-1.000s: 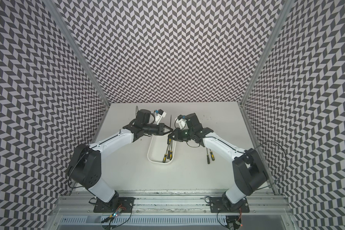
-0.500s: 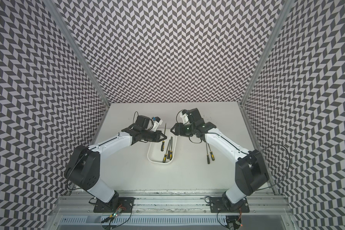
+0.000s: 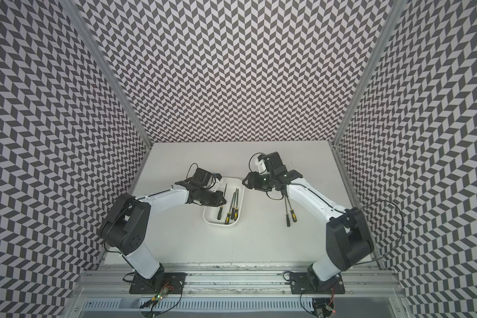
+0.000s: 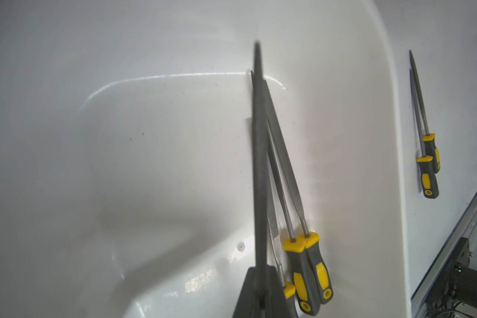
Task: Put the file tool into the storage box
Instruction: Place the file tool in the storage box.
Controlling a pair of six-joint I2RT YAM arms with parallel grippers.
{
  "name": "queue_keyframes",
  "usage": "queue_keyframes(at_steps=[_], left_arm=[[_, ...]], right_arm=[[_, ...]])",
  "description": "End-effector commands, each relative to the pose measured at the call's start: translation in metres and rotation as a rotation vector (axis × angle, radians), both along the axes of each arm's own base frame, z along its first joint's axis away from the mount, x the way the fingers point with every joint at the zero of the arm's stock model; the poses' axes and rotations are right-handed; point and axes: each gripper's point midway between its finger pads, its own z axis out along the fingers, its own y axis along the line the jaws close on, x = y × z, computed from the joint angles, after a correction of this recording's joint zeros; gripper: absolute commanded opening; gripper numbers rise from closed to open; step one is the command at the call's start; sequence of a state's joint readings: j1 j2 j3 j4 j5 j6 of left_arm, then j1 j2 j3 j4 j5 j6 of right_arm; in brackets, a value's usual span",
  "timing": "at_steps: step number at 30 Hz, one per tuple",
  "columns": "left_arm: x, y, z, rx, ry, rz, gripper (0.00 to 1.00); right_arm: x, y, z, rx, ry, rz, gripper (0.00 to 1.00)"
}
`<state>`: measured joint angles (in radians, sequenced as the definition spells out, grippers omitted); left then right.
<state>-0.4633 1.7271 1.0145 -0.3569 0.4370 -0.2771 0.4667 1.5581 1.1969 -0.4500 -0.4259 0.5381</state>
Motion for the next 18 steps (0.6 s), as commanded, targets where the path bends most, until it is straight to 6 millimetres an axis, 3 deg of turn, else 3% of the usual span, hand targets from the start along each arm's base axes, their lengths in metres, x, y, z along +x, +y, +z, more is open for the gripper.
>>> queue_keyframes(at_steps=[1, 5, 13, 18], left_arm=[[-0.008, 0.004, -0.023, 0.058, 0.058, -0.013, 0.00], [-0.004, -0.002, -0.023, 0.048, 0.061, -0.015, 0.07], [0.007, -0.018, -0.005, 0.011, 0.050, -0.035, 0.39], [0.011, -0.026, 0.017, -0.019, 0.019, -0.038, 0.40]], right_arm=[[0.001, -0.006, 0.009, 0.010, -0.035, -0.002, 0.58], [0.001, -0.007, 0.007, 0.009, -0.033, -0.005, 0.58], [0.000, -0.010, 0.003, 0.001, -0.024, -0.005, 0.57], [0.002, -0.018, 0.002, -0.024, -0.023, -0.029, 0.57]])
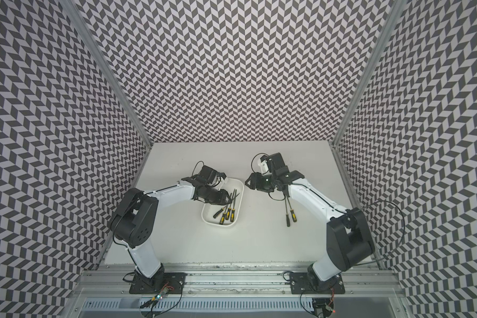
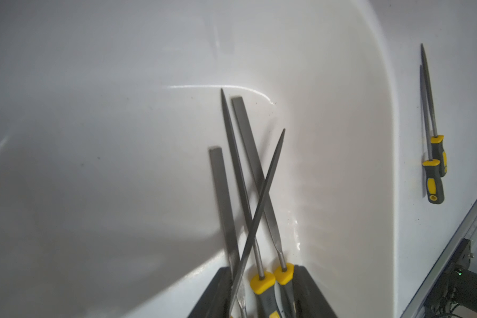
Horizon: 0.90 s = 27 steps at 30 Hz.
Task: Put the file tool into the storage box
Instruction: Place the file tool in the storage box, then pick up the file tool from the center of the board.
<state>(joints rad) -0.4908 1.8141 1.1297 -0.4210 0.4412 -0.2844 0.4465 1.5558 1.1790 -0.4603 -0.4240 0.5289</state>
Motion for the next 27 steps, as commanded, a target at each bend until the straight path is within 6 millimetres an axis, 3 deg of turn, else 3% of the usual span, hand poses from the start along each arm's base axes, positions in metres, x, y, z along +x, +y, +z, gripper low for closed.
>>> queue_keyframes(at_steps=[1, 5, 8, 12, 17, 21, 27], left_arm=[[0.004, -0.009, 0.026, -0.044, -0.029, -0.013, 0.40], [0.010, -0.012, 0.048, -0.063, -0.062, -0.008, 0.39], [0.015, -0.012, 0.062, -0.060, -0.093, -0.003, 0.38], [0.023, -0.009, 0.089, -0.094, -0.189, 0.020, 0.41], [0.038, 0.001, 0.116, -0.147, -0.271, 0.080, 0.44], [0.041, 0.007, 0.117, -0.142, -0.270, 0.087, 0.44], [0.040, 0.005, 0.112, -0.145, -0.257, 0.084, 0.44]], right_arm=[[0.003, -0.011, 0.011, -0.009, -0.044, -0.023, 0.57], [0.005, -0.020, 0.009, -0.020, -0.037, -0.039, 0.57], [0.009, -0.042, -0.003, -0.075, -0.006, -0.115, 0.57], [0.006, -0.089, -0.051, -0.262, 0.095, -0.251, 0.56], [-0.014, -0.129, -0.096, -0.502, 0.185, -0.306, 0.55], [-0.030, -0.151, -0.111, -0.600, 0.204, -0.342, 0.54], [-0.048, -0.161, -0.112, -0.625, 0.222, -0.358, 0.52]])
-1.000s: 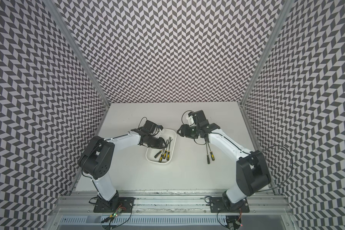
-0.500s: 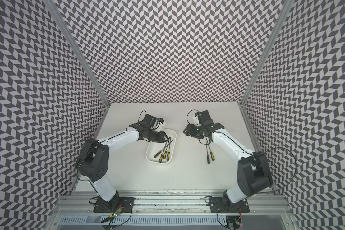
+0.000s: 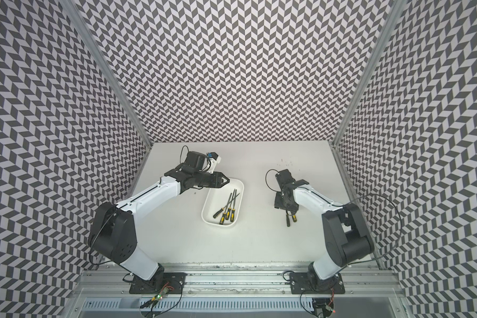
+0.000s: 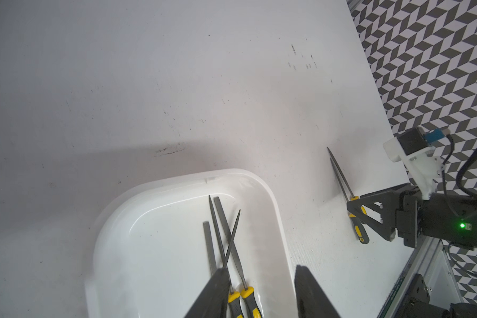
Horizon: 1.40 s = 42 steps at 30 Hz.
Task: Put the file tool into the storage box
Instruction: Pick up the file tool from the center of the board.
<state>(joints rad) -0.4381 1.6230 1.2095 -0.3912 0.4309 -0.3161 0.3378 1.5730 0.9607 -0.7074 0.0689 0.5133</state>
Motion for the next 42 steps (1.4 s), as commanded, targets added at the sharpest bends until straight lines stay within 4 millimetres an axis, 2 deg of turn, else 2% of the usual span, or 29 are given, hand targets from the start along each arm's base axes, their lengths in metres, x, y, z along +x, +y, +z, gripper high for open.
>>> queue_keyframes(at_steps=[1, 6, 12, 22, 31, 33, 35, 37, 40, 42], left_arm=[[0.001, -0.003, 0.002, -0.013, -0.005, -0.001, 0.43], [0.000, -0.002, 0.001, -0.008, -0.008, -0.003, 0.44], [0.001, -0.003, -0.002, -0.009, -0.002, -0.004, 0.43], [0.001, -0.003, 0.000, -0.014, -0.008, -0.007, 0.43], [0.001, -0.001, 0.007, -0.013, -0.029, -0.002, 0.43], [0.001, 0.000, 0.008, -0.012, -0.033, 0.002, 0.43], [0.002, 0.001, 0.009, -0.013, -0.036, 0.003, 0.43], [0.002, 0.000, 0.009, -0.014, -0.035, 0.002, 0.43], [0.003, 0.000, 0.013, -0.025, -0.038, 0.002, 0.43], [0.003, -0.004, 0.017, -0.062, -0.034, -0.009, 0.44]], right_arm=[[-0.005, -0.010, 0.011, -0.037, -0.041, -0.013, 0.51], [-0.026, -0.010, 0.006, -0.007, -0.013, -0.018, 0.50], [-0.041, -0.009, -0.002, 0.005, 0.015, -0.014, 0.49], [-0.048, 0.000, -0.017, 0.011, 0.056, 0.010, 0.48], [-0.050, -0.004, -0.033, -0.030, 0.087, 0.022, 0.47], [-0.050, -0.004, -0.036, -0.032, 0.094, 0.027, 0.42], [-0.051, -0.004, -0.038, -0.029, 0.101, 0.031, 0.22], [-0.050, -0.001, -0.038, -0.012, 0.097, 0.038, 0.08], [-0.041, 0.011, -0.029, 0.042, 0.063, 0.051, 0.00], [-0.027, 0.033, -0.011, 0.147, 0.006, 0.085, 0.00]])
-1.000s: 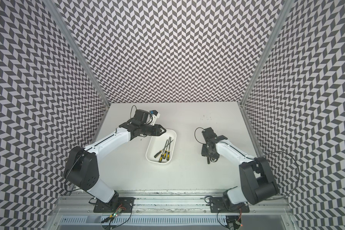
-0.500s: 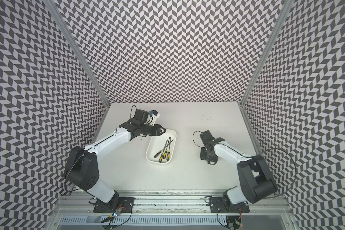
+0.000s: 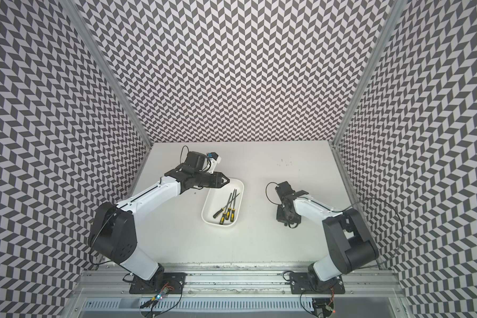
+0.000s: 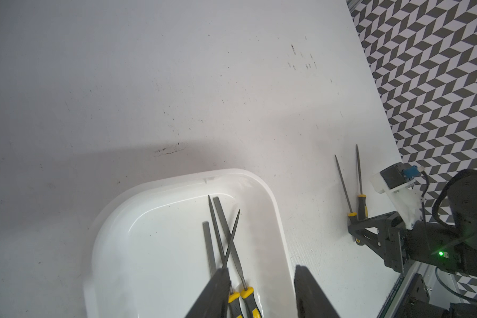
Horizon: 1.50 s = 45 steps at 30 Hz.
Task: Put the file tool into the storage box
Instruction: Pick up the file tool from the center of the board.
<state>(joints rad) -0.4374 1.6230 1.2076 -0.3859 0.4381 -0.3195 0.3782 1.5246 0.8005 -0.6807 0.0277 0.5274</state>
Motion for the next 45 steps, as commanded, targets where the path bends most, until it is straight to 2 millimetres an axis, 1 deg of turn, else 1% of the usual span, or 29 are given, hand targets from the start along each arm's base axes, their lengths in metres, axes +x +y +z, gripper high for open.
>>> queue_keyframes(at_steps=[1, 2, 4, 5, 6, 7, 8, 9, 12, 13, 15, 21, 23, 26, 29, 31, 33, 34, 36, 37, 38, 40, 42, 43, 45], left_arm=[[0.004, -0.006, 0.020, -0.080, -0.033, -0.016, 0.44], [0.004, -0.009, 0.024, -0.101, -0.030, -0.027, 0.44], [0.003, -0.015, 0.032, -0.134, -0.034, -0.050, 0.45], [0.003, -0.017, 0.034, -0.148, -0.032, -0.060, 0.45], [0.002, -0.020, 0.038, -0.164, -0.033, -0.070, 0.47], [0.001, -0.023, 0.042, -0.185, -0.036, -0.086, 0.49], [-0.001, -0.025, 0.044, -0.202, -0.035, -0.098, 0.50], [-0.003, -0.027, 0.047, -0.217, -0.032, -0.108, 0.50], [-0.007, -0.033, 0.048, -0.239, -0.037, -0.138, 0.52], [-0.008, -0.035, 0.048, -0.241, -0.037, -0.144, 0.53], [-0.010, -0.039, 0.047, -0.241, -0.035, -0.154, 0.54], [-0.009, -0.042, 0.043, -0.239, -0.037, -0.158, 0.54], [-0.008, -0.043, 0.041, -0.234, -0.038, -0.154, 0.54], [-0.007, -0.042, 0.038, -0.224, -0.034, -0.144, 0.53], [-0.006, -0.040, 0.033, -0.200, -0.031, -0.136, 0.48], [-0.006, -0.038, 0.031, -0.186, -0.031, -0.129, 0.35], [-0.006, -0.036, 0.029, -0.178, -0.032, -0.125, 0.18], [-0.007, -0.036, 0.028, -0.172, -0.032, -0.123, 0.11], [-0.007, -0.033, 0.028, -0.159, -0.044, -0.120, 0.05], [-0.007, -0.032, 0.028, -0.146, -0.051, -0.119, 0.03], [-0.007, -0.030, 0.027, -0.131, -0.052, -0.118, 0.01], [-0.008, -0.023, 0.022, -0.081, -0.053, -0.110, 0.00], [-0.012, -0.013, 0.013, -0.029, -0.045, -0.093, 0.01], [-0.014, -0.007, 0.008, -0.001, -0.042, -0.084, 0.00], [-0.018, 0.005, -0.006, 0.063, -0.031, -0.057, 0.00]], right_arm=[[0.030, 0.048, 0.034, 0.231, -0.123, 0.067, 0.00], [0.037, 0.066, 0.051, 0.334, -0.160, 0.094, 0.00], [0.046, 0.101, 0.084, 0.534, -0.209, 0.144, 0.00], [0.048, 0.113, 0.098, 0.608, -0.228, 0.167, 0.00], [0.056, 0.121, 0.109, 0.633, -0.271, 0.189, 0.00], [0.062, 0.128, 0.118, 0.646, -0.303, 0.208, 0.00], [0.065, 0.132, 0.122, 0.653, -0.318, 0.219, 0.00], [0.056, 0.152, 0.136, 0.770, -0.268, 0.250, 0.00], [0.057, 0.176, 0.153, 0.840, -0.275, 0.308, 0.00], [0.058, 0.184, 0.156, 0.866, -0.272, 0.327, 0.00], [0.056, 0.200, 0.164, 0.915, -0.263, 0.370, 0.00], [0.057, 0.229, 0.175, 0.942, -0.253, 0.450, 0.00], [0.056, 0.233, 0.177, 0.939, -0.251, 0.465, 0.00], [0.057, 0.234, 0.178, 0.934, -0.257, 0.467, 0.00], [0.057, 0.233, 0.183, 0.932, -0.266, 0.469, 0.00], [0.057, 0.233, 0.186, 0.935, -0.275, 0.472, 0.00], [0.057, 0.233, 0.188, 0.936, -0.279, 0.473, 0.00], [0.057, 0.233, 0.188, 0.936, -0.279, 0.474, 0.00], [0.059, 0.232, 0.185, 0.925, -0.281, 0.459, 0.01], [0.059, 0.232, 0.186, 0.925, -0.281, 0.458, 0.06], [0.060, 0.232, 0.186, 0.921, -0.281, 0.457, 0.13], [0.064, 0.228, 0.184, 0.877, -0.290, 0.443, 0.45], [0.070, 0.221, 0.183, 0.820, -0.315, 0.431, 0.56], [0.073, 0.217, 0.183, 0.791, -0.329, 0.423, 0.58], [0.076, 0.209, 0.184, 0.771, -0.342, 0.413, 0.59]])
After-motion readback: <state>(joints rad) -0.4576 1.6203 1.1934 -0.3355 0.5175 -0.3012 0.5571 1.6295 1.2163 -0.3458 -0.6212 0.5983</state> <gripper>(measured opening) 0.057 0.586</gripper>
